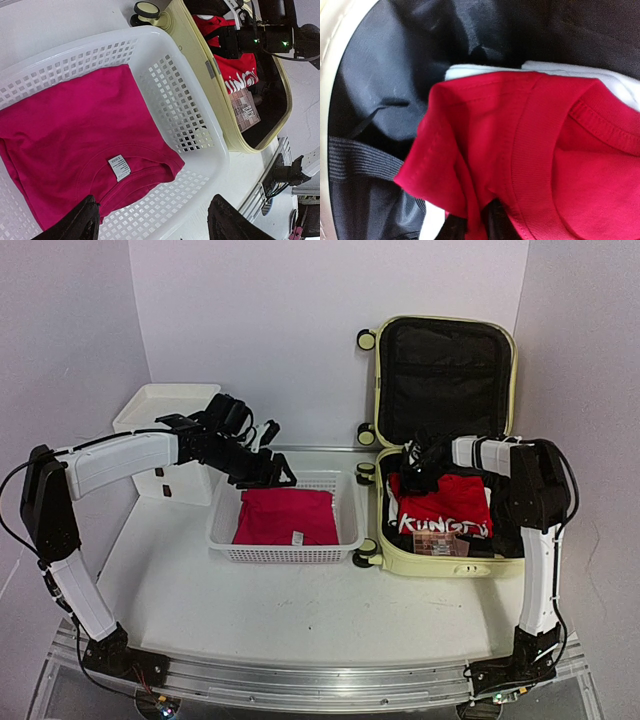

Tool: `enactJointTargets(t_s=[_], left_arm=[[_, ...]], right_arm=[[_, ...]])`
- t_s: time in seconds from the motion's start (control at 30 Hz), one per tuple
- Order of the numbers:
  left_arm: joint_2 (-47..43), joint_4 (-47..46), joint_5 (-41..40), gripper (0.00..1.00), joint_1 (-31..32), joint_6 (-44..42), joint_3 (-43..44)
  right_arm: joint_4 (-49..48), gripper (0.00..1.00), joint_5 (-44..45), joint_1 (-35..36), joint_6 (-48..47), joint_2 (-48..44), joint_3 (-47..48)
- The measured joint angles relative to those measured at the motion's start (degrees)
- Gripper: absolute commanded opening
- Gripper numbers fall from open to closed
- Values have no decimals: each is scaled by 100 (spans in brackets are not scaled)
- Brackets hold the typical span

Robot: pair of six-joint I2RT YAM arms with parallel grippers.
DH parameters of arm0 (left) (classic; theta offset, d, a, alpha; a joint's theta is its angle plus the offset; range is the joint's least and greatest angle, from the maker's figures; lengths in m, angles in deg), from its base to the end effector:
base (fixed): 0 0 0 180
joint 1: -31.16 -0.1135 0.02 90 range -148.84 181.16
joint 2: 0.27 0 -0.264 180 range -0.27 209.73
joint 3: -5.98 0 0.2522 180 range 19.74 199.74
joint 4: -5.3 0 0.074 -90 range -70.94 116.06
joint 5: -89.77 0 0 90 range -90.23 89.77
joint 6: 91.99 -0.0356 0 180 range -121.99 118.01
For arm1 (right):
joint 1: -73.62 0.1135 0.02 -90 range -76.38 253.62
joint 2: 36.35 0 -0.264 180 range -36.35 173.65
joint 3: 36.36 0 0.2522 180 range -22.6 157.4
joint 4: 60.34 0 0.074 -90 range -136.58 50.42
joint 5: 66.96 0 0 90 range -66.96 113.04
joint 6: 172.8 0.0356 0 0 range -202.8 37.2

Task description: Open, take out, and arrange the luggage

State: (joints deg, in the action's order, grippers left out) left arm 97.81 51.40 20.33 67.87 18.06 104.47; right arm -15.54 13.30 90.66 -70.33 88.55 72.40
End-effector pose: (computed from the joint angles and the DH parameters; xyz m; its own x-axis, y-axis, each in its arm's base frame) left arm 0.3006 -0.2397 0.2999 -0.7982 0.1948 -0.5700 0.5138 0.7140 -0.4756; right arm 0.4441 0.1424 0.1646 -0.8954 -0.0518 -0.4423 -0.1783 0.9519 0.2493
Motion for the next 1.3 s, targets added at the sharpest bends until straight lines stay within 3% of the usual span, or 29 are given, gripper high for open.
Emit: enactJointTargets(t_s=[0.13, 0.5, 1.3], left_arm=[[0, -4, 44, 74, 0, 46, 0], [4, -195, 256, 75, 0, 247, -2], [192, -765, 901, 74, 0, 721, -92]], right_arm=[[-35, 0, -120, -44, 11, -35, -46], [-31, 0, -1513, -625, 129, -190, -179], [-638, 0, -3093, -1113, 925, -560, -651]])
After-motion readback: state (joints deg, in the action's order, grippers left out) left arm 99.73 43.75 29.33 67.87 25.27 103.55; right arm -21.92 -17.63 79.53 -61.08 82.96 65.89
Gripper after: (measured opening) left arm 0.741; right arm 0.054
